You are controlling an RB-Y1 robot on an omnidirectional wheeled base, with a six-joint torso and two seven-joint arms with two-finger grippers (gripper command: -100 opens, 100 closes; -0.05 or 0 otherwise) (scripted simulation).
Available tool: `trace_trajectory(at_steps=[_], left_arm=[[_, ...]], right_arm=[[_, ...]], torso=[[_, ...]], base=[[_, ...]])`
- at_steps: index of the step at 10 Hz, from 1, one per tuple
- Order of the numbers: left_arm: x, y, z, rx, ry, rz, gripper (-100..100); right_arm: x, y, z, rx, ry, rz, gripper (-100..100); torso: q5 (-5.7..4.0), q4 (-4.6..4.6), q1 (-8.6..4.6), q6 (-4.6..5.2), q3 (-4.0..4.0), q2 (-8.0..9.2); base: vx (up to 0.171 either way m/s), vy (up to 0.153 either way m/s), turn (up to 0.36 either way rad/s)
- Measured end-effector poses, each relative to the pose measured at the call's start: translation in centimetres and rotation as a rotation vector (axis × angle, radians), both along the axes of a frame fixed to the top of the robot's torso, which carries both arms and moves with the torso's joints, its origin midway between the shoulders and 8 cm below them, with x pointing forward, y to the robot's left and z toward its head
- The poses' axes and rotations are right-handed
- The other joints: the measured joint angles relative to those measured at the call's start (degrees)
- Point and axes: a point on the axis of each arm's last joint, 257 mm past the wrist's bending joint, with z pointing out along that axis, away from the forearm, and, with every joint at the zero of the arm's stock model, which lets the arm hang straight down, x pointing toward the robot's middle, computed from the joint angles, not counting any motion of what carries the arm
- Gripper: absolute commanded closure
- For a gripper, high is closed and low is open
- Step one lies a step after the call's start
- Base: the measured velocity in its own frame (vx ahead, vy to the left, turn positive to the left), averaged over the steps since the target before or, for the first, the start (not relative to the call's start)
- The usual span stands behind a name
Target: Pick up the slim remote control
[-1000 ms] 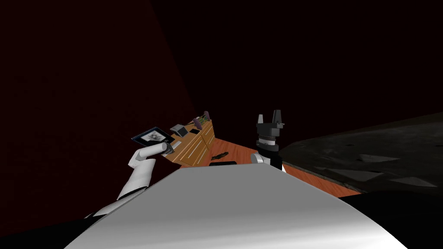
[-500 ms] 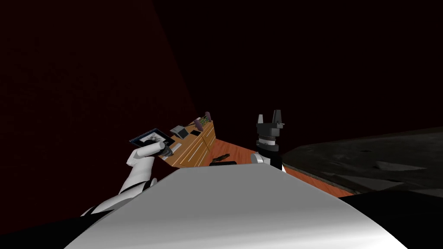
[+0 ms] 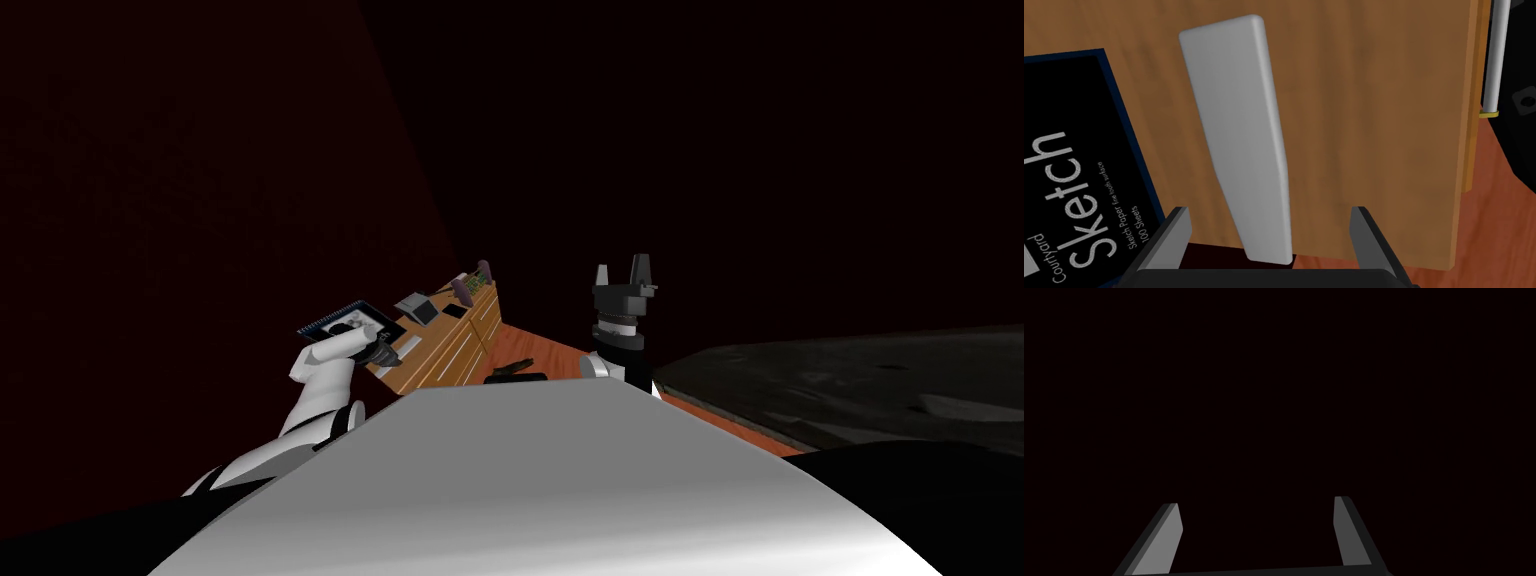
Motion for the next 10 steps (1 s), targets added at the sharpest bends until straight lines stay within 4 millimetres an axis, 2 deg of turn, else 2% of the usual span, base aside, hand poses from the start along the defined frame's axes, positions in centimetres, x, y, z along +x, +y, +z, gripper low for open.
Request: trace_trajectory(at_steps=[8, 9, 10], left_arm=[[-3.2, -3.6, -2.4, -0.216, 0.126, 0.125, -100], [-3.3, -3.7, -2.4, -0.219, 0.128, 0.126, 0], [-3.3, -3.7, -2.4, -0.219, 0.128, 0.126, -100]], right_arm=[[0.0, 0.0, 0.0, 0.000, 0.000, 0.000, 0], [0.0, 0.0, 0.0, 0.000, 0.000, 0.000, 0], [0.0, 0.0, 0.0, 0.000, 0.000, 0.000, 0]], torso=[[0.04, -0.02, 0.15, 0.01, -0.05, -0.07], [0.02, 0.01, 0.00, 0.02, 0.04, 0.10], [-0.02, 0.04, -0.14, 0.02, 0.13, 0.25]], base=[[0.075, 0.058, 0.023], [0.009, 0.009, -0.002], [-0.050, 0.041, -0.121]])
